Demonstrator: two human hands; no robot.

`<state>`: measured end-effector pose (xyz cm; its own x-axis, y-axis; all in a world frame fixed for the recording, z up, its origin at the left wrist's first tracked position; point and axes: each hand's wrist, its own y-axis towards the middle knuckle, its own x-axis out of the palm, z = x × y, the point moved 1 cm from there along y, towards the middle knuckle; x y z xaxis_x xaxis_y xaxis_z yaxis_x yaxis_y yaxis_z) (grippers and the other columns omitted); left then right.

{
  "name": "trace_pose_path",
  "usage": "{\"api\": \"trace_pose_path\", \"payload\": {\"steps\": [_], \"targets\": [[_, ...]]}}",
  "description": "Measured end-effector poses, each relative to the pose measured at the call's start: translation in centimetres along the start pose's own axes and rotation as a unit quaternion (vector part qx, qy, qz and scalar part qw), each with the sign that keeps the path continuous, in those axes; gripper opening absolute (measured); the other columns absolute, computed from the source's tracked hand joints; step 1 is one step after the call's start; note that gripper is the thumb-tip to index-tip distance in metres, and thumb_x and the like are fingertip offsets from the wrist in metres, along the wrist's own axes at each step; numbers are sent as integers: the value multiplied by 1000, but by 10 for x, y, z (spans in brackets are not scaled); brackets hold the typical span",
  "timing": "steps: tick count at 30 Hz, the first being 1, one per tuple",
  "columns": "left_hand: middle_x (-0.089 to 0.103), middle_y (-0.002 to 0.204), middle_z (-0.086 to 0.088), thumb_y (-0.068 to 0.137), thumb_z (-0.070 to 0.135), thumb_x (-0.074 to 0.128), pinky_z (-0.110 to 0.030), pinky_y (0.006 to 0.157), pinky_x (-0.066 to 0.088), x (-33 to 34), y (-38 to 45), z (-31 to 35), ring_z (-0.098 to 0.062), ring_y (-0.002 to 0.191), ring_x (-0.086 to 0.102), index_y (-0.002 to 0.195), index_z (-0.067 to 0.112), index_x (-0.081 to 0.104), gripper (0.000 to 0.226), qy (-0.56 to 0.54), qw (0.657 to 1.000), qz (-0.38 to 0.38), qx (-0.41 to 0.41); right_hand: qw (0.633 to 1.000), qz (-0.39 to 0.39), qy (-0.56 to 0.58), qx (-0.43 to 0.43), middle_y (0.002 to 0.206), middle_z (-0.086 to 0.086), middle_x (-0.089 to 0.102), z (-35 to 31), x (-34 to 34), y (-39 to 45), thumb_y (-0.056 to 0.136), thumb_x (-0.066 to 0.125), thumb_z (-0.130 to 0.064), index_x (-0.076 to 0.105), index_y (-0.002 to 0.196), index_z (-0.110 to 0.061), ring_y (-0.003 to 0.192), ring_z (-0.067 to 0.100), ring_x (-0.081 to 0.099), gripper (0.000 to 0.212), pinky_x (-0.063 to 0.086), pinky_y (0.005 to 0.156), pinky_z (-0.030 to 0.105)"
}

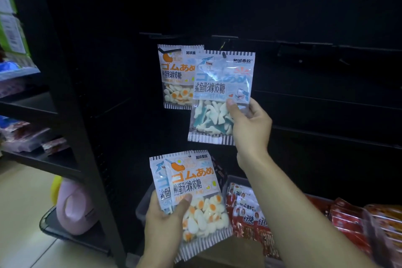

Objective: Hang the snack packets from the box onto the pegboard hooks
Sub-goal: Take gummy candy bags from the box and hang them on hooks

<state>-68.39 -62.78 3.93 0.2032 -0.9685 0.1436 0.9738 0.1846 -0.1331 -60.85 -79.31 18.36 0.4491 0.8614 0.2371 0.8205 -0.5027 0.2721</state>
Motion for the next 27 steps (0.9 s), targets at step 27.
{"api": "trace_pose_path", "payload": {"steps": [27], "targets": [[82,113,-6,90,10,82,-57,95,62,-5,3,20,-28,104,80,128,15,66,42,-99,994,-25,36,956,-201,-132,168,104,-5,81,79,-48,-100,91,78,-23,70,116,-20,92,12,79,26,61,73,25]]}}
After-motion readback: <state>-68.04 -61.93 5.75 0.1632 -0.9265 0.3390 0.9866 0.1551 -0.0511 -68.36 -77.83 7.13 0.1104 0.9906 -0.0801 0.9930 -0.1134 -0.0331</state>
